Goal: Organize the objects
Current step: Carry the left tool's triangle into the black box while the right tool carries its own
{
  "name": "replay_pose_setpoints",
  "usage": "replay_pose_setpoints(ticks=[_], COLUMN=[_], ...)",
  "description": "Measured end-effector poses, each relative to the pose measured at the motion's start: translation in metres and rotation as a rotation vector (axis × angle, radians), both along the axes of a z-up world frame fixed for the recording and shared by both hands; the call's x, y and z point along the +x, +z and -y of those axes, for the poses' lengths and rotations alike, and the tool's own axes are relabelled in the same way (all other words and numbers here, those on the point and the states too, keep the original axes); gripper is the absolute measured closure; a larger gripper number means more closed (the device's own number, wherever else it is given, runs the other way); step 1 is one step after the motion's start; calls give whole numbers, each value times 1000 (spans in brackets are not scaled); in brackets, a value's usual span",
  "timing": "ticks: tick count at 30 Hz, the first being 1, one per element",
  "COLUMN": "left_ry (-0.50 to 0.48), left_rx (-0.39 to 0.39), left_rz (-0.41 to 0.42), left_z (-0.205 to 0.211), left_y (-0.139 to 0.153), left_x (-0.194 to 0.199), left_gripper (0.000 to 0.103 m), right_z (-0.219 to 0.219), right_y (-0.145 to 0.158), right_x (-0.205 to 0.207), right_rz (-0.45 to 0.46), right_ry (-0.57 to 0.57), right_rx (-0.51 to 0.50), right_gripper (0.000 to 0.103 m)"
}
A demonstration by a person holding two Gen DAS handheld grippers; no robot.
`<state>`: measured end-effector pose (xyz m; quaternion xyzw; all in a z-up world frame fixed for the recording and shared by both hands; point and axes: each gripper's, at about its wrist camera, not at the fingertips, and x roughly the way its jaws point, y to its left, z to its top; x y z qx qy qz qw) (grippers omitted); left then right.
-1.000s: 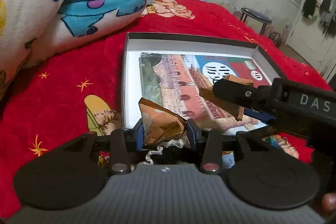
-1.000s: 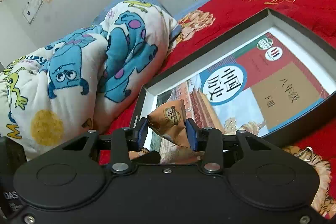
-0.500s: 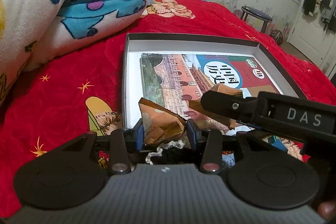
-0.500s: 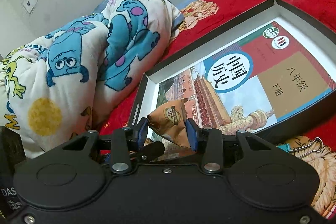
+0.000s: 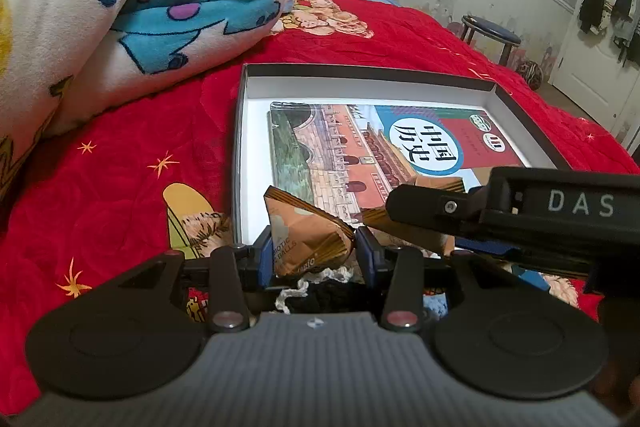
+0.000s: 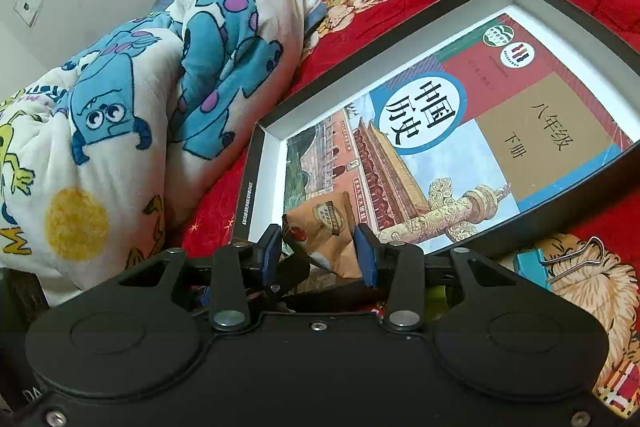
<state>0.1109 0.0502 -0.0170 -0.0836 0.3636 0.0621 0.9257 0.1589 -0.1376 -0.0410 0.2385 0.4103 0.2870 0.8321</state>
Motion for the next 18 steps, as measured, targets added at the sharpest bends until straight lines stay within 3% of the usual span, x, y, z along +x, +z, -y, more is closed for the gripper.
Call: replay_pose_setpoints(ticks=[8,18], left_ry=[5,9], left_rx=[-25,-9], left_rz=[-4,0], left_z=[-2,0], left_y=[-1,-3], left_x=[-1,-1], left_gripper=[56,55], right_z=[-9,-6], right_y=[2,0], right_x=[-4,-2], right_rz=[21,16], right_ry=[-4,-1], right_rx=[-66,-44], right_gripper=[64,64])
